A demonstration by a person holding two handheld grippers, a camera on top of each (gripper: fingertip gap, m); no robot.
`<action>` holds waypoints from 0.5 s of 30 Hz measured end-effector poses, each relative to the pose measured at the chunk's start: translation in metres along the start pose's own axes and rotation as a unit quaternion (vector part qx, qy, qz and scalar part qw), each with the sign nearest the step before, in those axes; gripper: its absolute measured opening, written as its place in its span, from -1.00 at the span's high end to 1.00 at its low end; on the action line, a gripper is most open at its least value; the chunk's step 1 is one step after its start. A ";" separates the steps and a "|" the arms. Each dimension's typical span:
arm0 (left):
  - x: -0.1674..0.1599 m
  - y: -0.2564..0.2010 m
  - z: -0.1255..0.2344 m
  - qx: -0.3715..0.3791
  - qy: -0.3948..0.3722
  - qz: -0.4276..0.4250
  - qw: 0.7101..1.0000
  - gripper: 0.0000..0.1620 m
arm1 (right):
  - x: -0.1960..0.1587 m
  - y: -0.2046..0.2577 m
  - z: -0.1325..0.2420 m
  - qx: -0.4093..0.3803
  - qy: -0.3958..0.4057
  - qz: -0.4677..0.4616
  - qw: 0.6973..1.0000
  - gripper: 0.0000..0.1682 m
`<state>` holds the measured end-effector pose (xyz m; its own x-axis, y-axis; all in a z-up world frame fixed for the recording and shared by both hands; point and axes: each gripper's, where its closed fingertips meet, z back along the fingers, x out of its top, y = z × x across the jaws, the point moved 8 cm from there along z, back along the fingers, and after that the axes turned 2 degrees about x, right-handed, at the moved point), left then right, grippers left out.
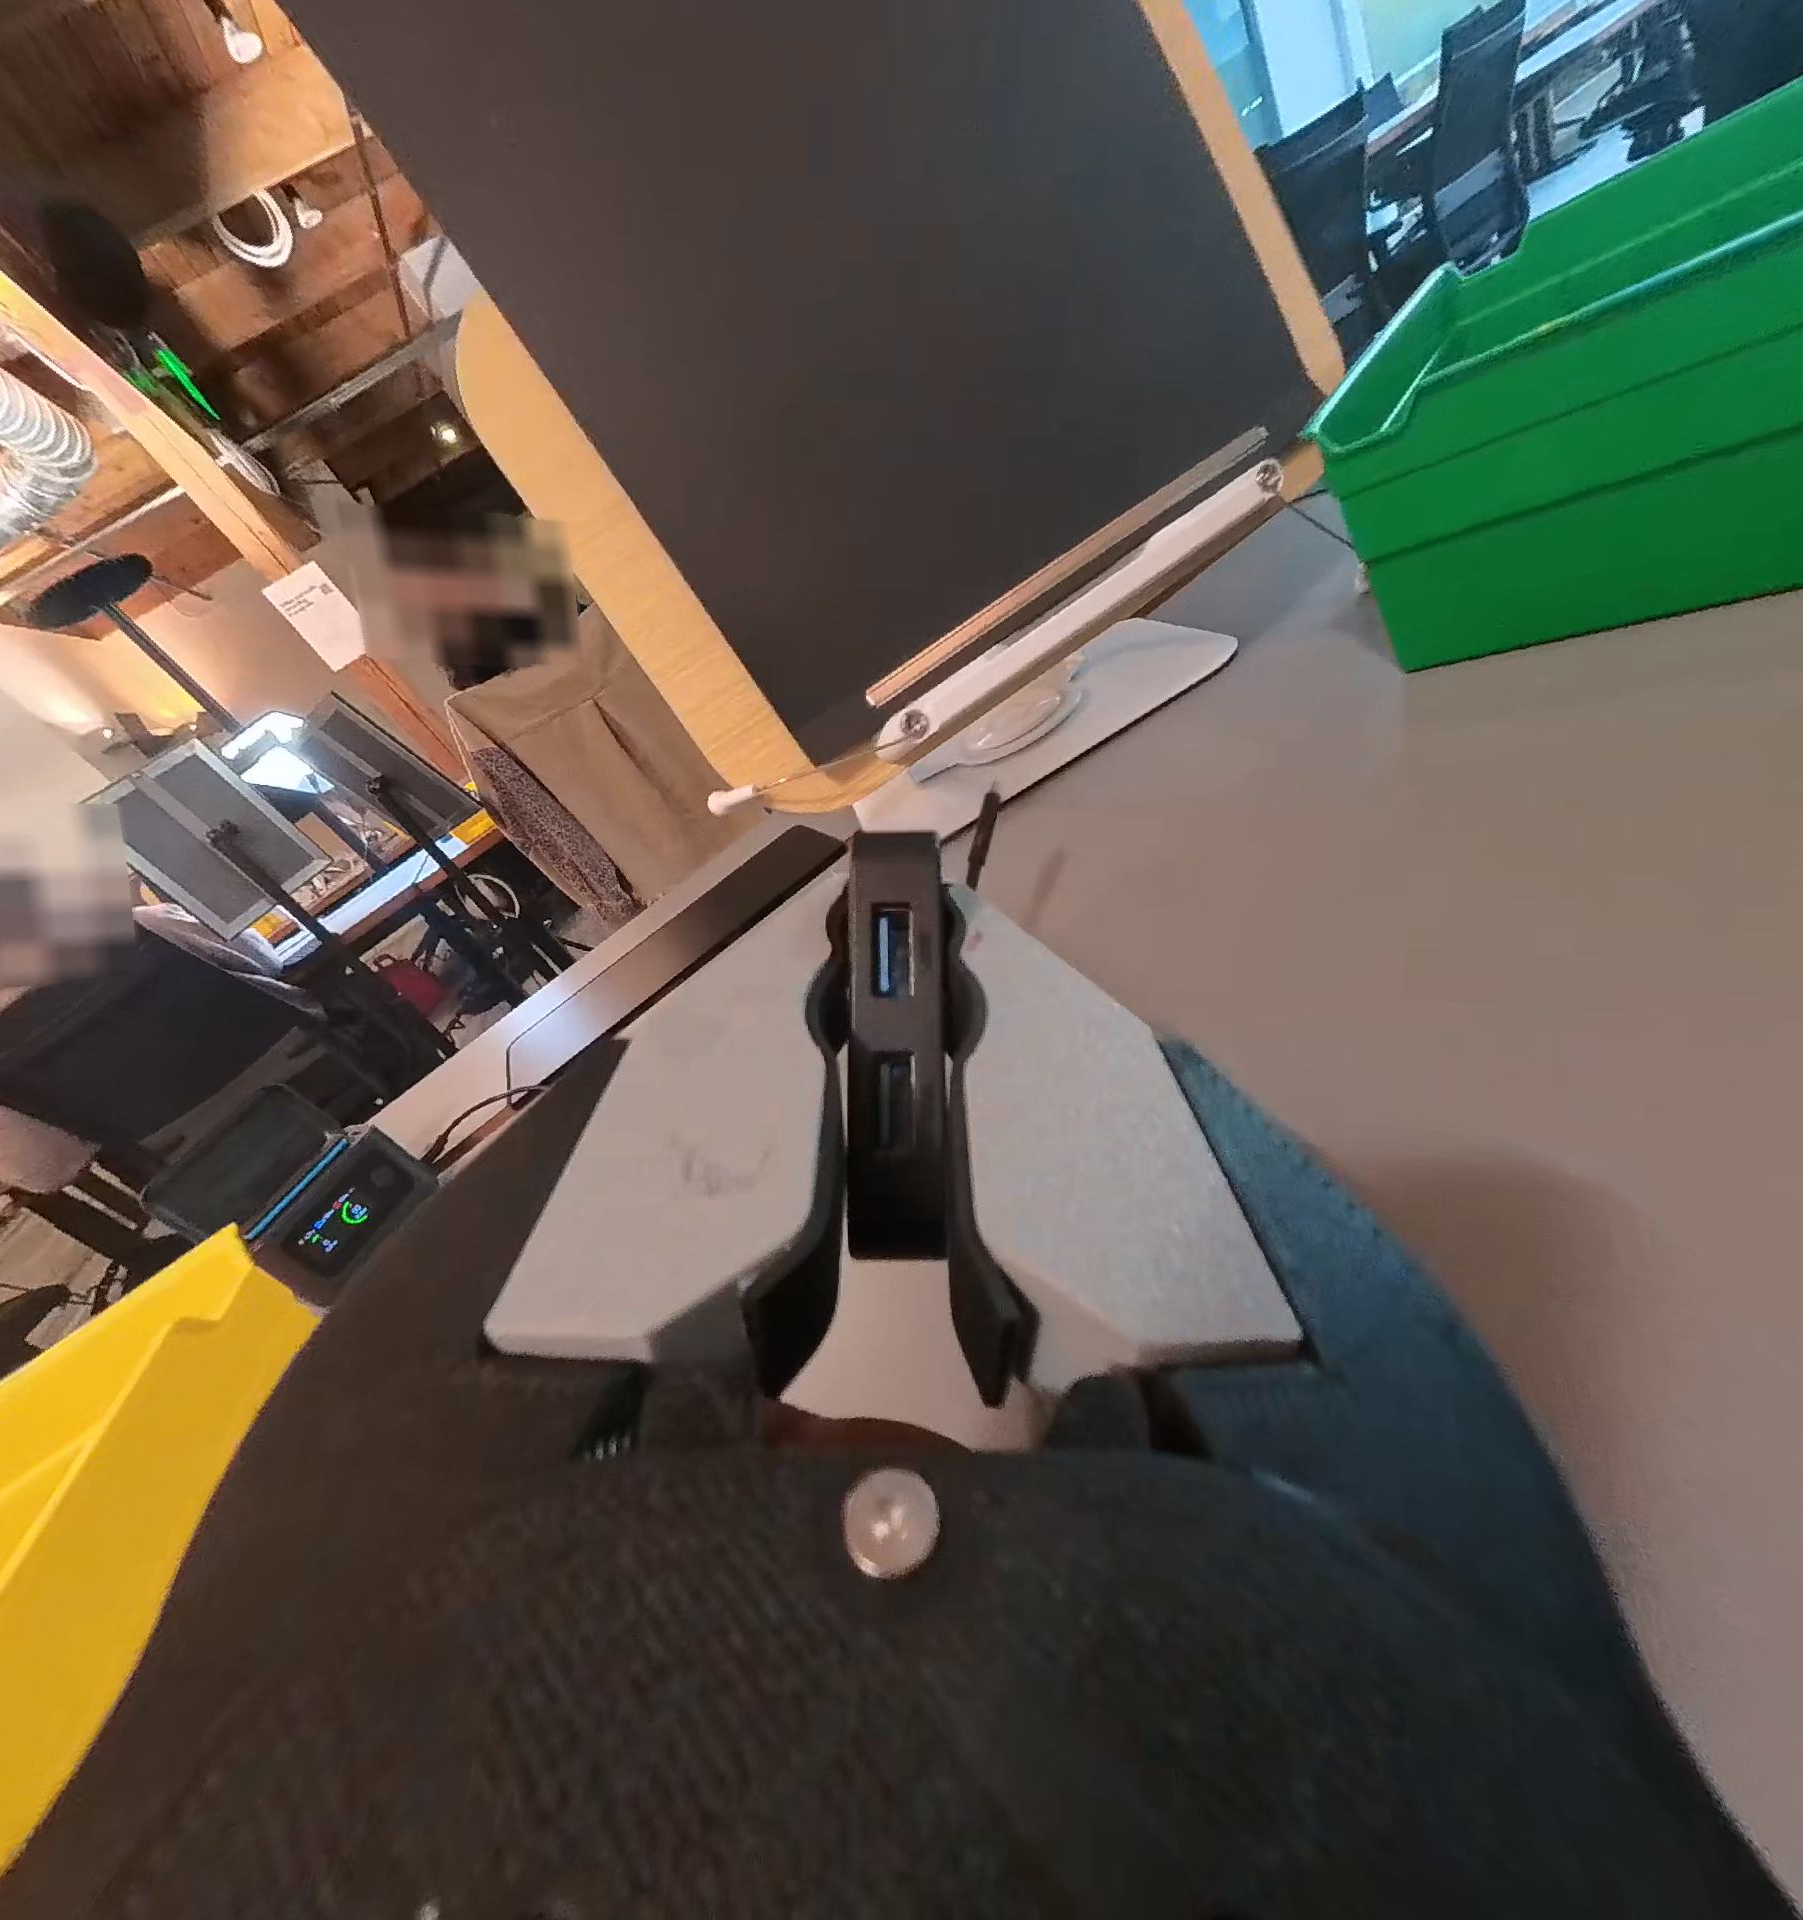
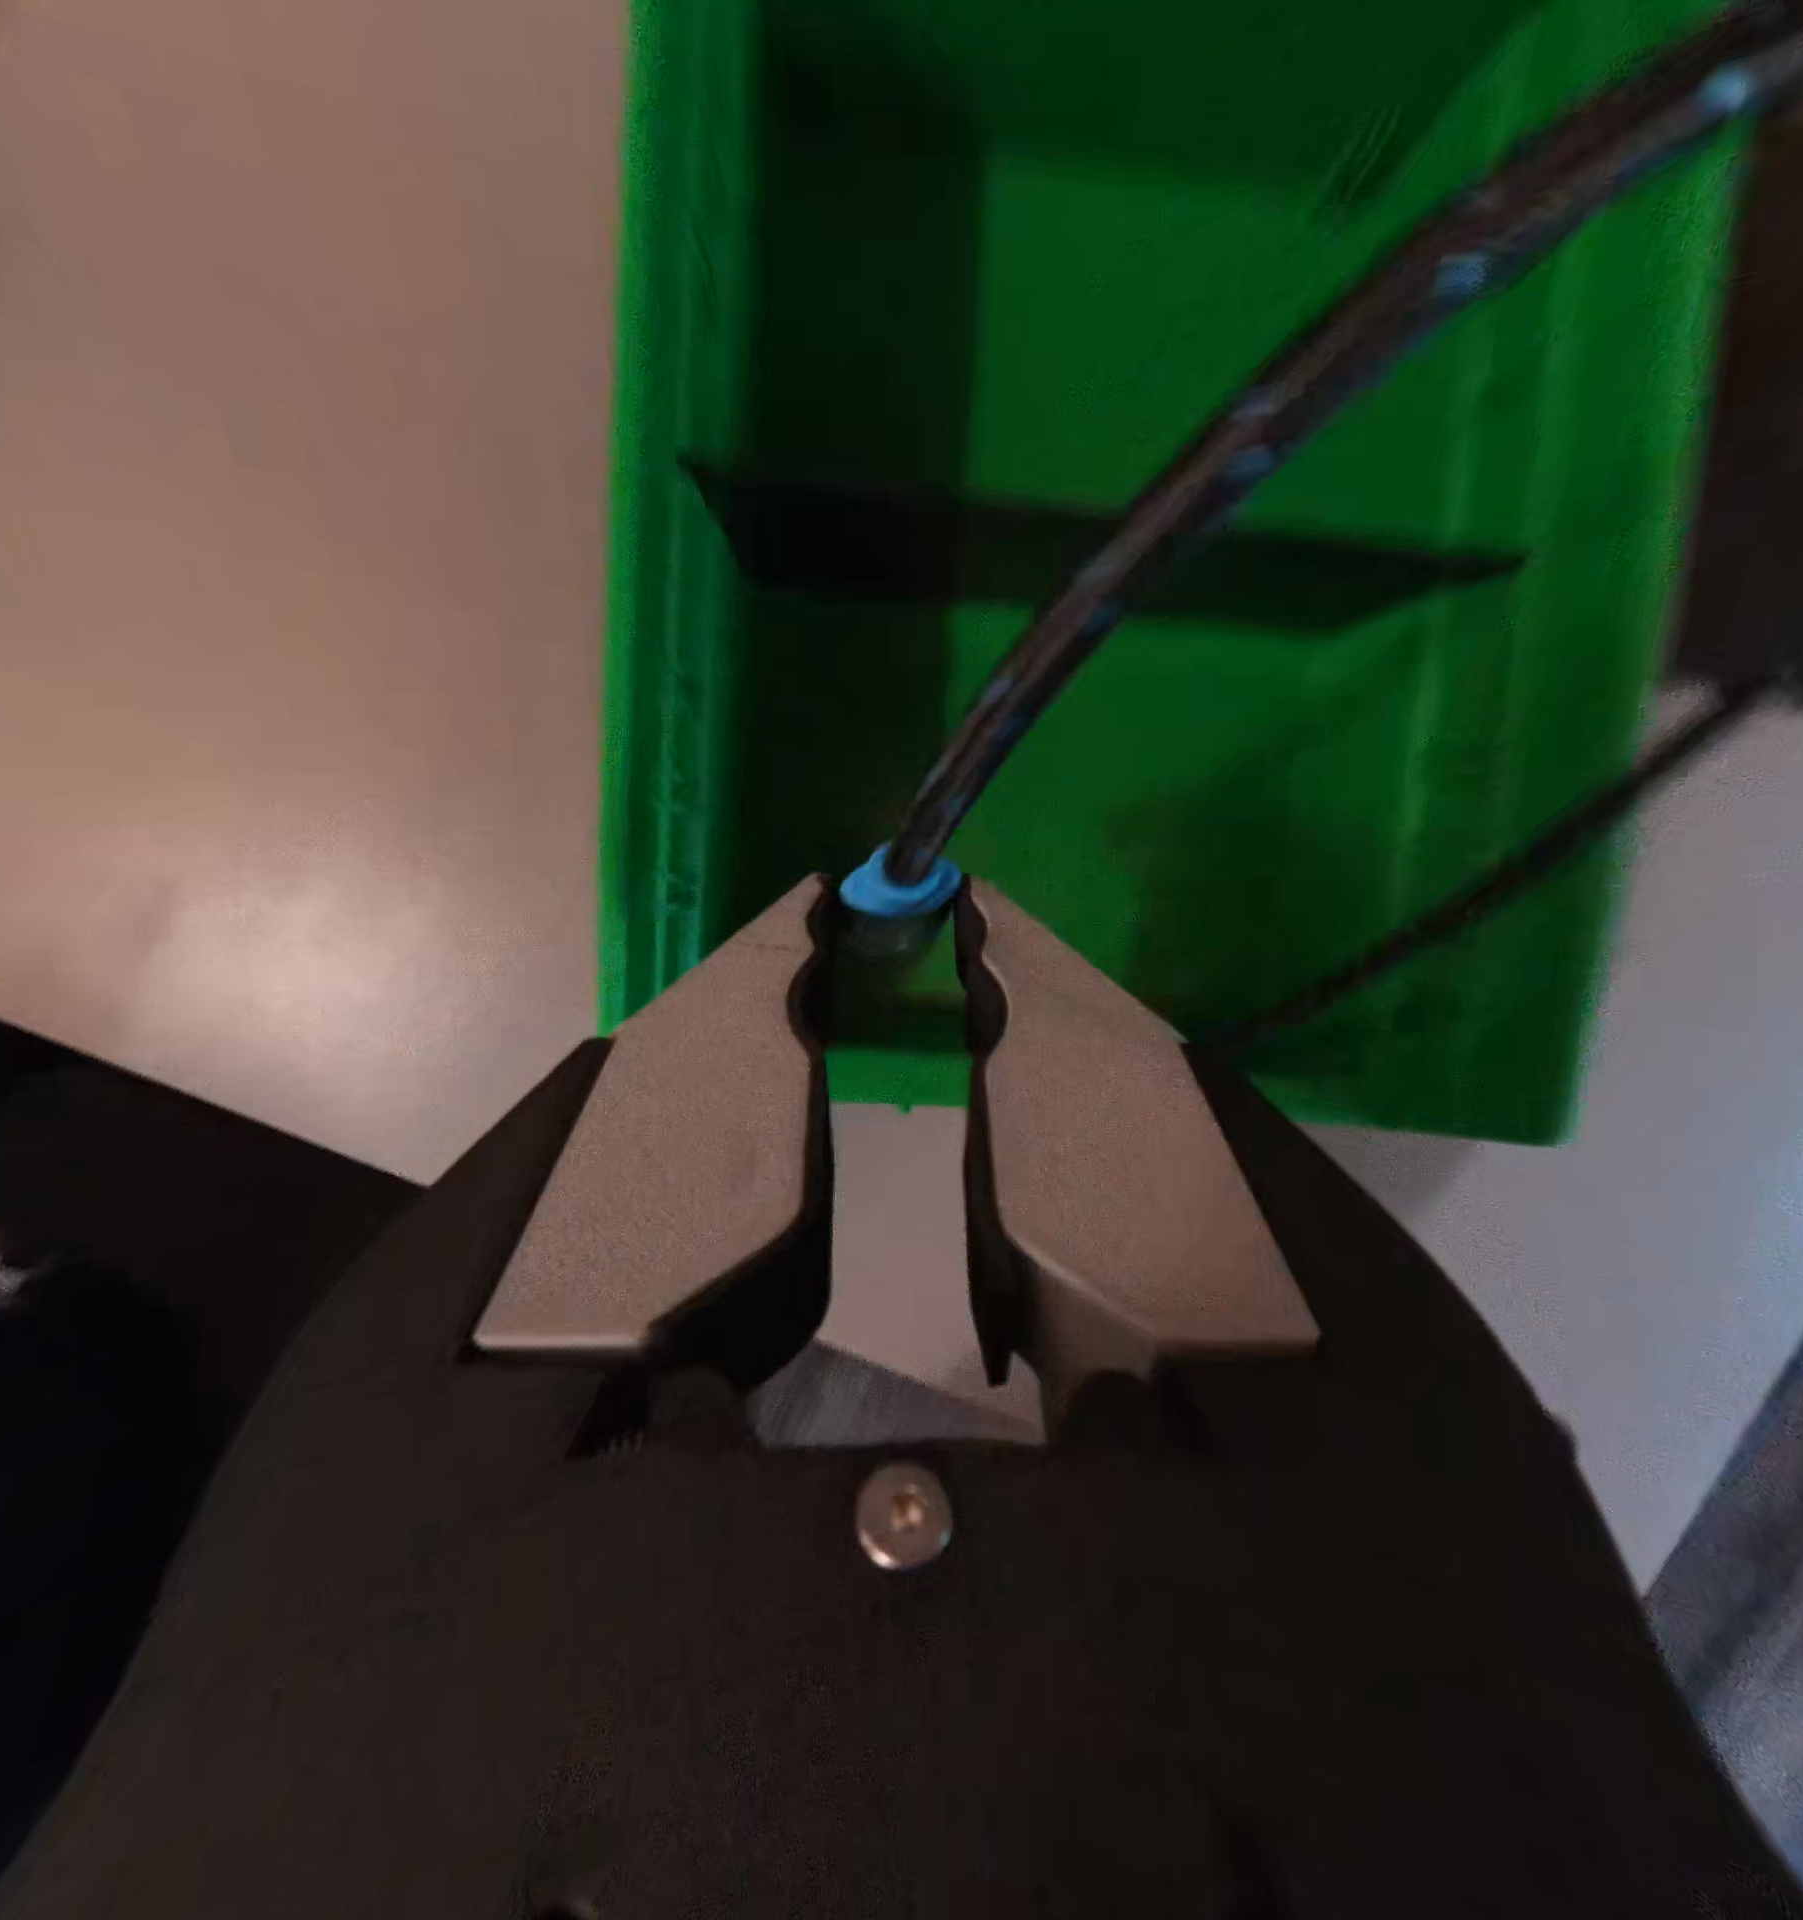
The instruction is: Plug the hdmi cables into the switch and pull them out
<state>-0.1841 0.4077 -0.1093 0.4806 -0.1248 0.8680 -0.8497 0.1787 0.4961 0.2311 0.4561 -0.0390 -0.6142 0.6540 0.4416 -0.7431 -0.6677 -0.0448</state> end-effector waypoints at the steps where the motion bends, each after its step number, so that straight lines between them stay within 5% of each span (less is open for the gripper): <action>1: -0.002 0.001 -0.001 0.002 0.005 0.001 1.000 0.87 | -0.006 -0.004 -0.017 0.006 0.046 -0.012 0.999 0.77; 4: -0.008 0.005 -0.003 0.002 0.020 0.014 1.000 0.87 | -0.009 -0.012 -0.038 -0.040 0.103 -0.004 0.994 0.64; 10: -0.003 0.002 -0.005 -0.018 -0.007 0.018 1.000 0.87 | 0.034 0.028 -0.005 -0.007 -0.042 0.047 0.998 0.56; 15: 0.010 -0.023 0.003 -0.098 -0.081 -0.037 0.991 0.87 | 0.057 0.091 -0.012 0.061 -0.095 0.137 0.984 0.47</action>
<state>-0.1603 0.3999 -0.1125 0.4855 -0.2965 0.8224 -0.7473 0.3473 0.5665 0.1251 0.4370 -0.0281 -0.7174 0.3727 0.5886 -0.5117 -0.8552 -0.0822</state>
